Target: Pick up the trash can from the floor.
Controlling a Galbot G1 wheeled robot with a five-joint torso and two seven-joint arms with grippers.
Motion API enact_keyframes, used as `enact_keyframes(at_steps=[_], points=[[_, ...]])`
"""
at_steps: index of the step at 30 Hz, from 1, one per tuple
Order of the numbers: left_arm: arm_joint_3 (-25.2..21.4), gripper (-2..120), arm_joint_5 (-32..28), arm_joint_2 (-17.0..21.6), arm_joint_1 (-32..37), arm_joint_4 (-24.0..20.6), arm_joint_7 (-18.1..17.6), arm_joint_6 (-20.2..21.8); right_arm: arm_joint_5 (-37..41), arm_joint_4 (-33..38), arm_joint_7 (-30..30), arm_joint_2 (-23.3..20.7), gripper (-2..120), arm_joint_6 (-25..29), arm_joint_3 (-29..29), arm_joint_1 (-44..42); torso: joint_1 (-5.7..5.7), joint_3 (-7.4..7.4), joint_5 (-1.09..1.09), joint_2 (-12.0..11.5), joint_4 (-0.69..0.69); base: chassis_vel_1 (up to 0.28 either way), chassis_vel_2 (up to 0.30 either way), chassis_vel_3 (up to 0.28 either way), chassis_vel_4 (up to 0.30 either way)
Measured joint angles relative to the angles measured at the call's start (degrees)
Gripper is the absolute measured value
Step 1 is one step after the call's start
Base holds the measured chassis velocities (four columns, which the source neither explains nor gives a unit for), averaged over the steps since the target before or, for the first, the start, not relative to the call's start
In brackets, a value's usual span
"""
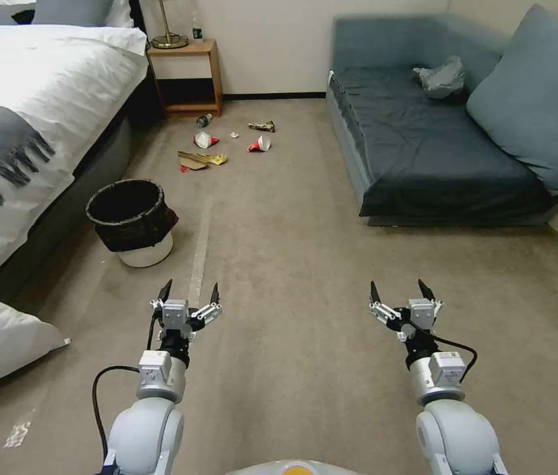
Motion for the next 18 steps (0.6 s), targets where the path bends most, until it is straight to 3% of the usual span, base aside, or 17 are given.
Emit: enact_keyframes(at_steps=[18], points=[[0.0,100,0.0,0.0,0.0,0.0,0.0,0.0,0.0,0.0,0.0,0.0,100,0.0,0.0,0.0,0.0,0.0,0.0,0.0,0.0,0.0,0.0,0.0,0.0]])
